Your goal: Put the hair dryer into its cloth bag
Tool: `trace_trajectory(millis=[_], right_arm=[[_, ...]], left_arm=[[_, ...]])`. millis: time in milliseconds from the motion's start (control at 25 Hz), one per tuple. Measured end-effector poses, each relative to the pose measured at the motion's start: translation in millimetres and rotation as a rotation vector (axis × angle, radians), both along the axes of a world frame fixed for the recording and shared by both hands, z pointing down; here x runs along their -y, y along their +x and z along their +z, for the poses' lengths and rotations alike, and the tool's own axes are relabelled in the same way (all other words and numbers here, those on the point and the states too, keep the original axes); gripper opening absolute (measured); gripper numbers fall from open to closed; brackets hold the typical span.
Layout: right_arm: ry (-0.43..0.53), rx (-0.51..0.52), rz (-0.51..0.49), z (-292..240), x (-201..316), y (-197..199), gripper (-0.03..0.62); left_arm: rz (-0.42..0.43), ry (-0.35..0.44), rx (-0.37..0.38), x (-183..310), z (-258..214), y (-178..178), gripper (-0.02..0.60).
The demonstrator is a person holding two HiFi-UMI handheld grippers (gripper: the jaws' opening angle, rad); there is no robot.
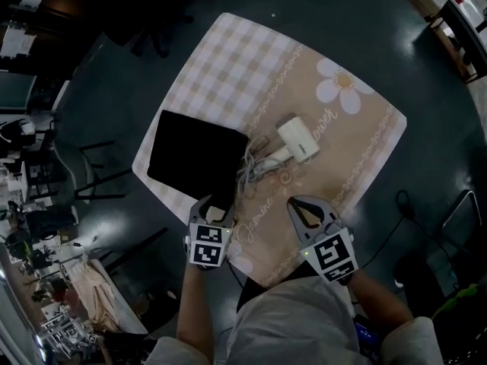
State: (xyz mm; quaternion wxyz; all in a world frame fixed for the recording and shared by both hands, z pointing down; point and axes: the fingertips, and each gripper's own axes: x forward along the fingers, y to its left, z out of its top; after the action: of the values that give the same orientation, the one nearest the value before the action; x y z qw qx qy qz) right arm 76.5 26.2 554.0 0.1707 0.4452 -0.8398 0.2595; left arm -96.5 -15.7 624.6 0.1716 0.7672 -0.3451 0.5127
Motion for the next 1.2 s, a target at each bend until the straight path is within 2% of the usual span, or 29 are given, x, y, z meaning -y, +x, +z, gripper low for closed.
trace_trajectory(millis=[120,240,280,320,360,680,800,880,1040,1200], right_arm=[[-0.002,0.003,-0.005,1,-2,-5,0.015],[-0.002,0.003,-0.012,3,-3,-4,0.015],[-0.003,0.001,-0.012,3,-4,-2,0.015],[-0.005,0.000,-0.012,4,-4,0,0.015],[-0.007,-0.001,-0.010,4,-4,-1,0.015],[-0.032,0.007,-0.008,5,-4,-12,0.015],[-0.038,0.004,-0.021,4,-4,-20,0.015],[-0.038,0.003,-0.031,3,-3,-25,0.015],[-0.032,-0.002,-0.044,0,-2,-32,0.015],[-0.042,-0.019,-0.046,2,0,-31,0.015]], left_arm=[[0.053,0.032,0.099,-6,15,4,0.204],[0.018,0.069,0.126,0,22,11,0.201],[-0.012,0.087,0.129,3,22,12,0.171],[-0.043,0.107,0.133,7,22,11,0.063],[-0.069,0.123,0.135,11,21,6,0.034],[-0.251,0.172,0.024,30,-9,-31,0.018],[-0.309,0.140,-0.036,35,-13,-41,0.018],[-0.298,0.111,-0.041,36,-4,-42,0.018],[-0.228,0.109,0.052,37,18,-41,0.020],[-0.193,0.068,0.040,37,28,-27,0.021]])
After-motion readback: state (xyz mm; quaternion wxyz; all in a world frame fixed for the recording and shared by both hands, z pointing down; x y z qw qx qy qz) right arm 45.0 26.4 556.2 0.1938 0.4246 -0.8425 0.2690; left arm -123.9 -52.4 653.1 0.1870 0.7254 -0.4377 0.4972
